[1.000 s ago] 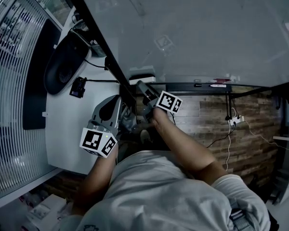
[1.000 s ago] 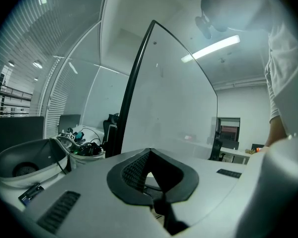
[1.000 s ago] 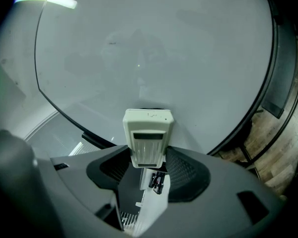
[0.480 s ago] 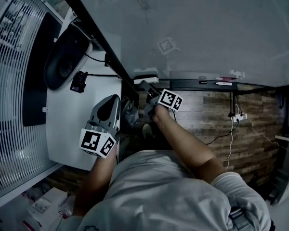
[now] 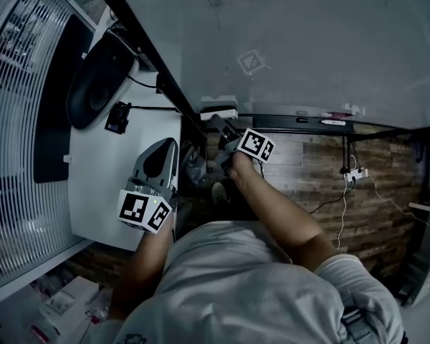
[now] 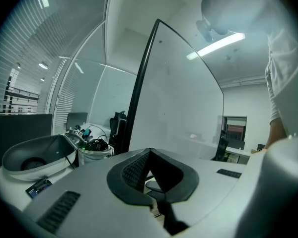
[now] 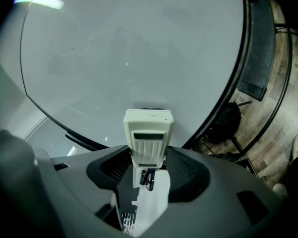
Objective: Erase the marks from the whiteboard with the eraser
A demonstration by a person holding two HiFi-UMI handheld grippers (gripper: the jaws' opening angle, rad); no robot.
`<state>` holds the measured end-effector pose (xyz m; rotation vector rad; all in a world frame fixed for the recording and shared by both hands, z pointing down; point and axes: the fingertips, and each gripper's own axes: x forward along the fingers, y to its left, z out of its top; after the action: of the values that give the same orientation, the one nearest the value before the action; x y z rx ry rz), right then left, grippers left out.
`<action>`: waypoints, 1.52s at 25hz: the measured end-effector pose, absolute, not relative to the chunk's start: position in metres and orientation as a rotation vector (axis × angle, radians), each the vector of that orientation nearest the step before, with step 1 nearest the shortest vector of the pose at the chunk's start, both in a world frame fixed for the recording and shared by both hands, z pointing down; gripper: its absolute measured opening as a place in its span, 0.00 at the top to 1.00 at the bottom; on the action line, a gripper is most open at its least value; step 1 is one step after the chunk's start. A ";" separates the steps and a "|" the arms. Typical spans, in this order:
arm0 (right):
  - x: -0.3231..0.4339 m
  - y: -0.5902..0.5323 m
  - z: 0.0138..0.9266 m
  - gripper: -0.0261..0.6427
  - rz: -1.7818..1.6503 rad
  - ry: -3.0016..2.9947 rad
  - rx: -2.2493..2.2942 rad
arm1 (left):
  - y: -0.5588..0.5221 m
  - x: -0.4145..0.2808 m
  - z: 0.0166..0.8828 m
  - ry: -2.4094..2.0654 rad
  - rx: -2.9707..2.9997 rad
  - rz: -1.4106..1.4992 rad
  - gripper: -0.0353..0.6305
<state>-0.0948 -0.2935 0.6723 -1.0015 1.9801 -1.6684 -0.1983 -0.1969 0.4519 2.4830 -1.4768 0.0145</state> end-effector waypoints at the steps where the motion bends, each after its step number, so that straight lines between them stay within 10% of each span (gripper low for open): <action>1: -0.095 -0.293 0.665 0.61 -1.661 1.984 -0.993 | -0.197 -0.198 0.450 -1.478 2.481 0.008 0.94; 17: -0.086 -0.293 0.529 0.61 -1.458 2.006 -0.824 | -0.207 -0.175 0.422 -1.419 2.551 -0.076 0.94; 38: -0.088 -0.296 0.708 0.61 -1.684 2.019 -1.055 | -0.213 -0.191 0.436 -1.462 2.494 0.004 0.94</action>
<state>-0.0881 -0.2958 0.7082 -1.0546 2.0190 -1.6843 -0.1906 -0.2133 0.4362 2.4937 -1.4623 0.0038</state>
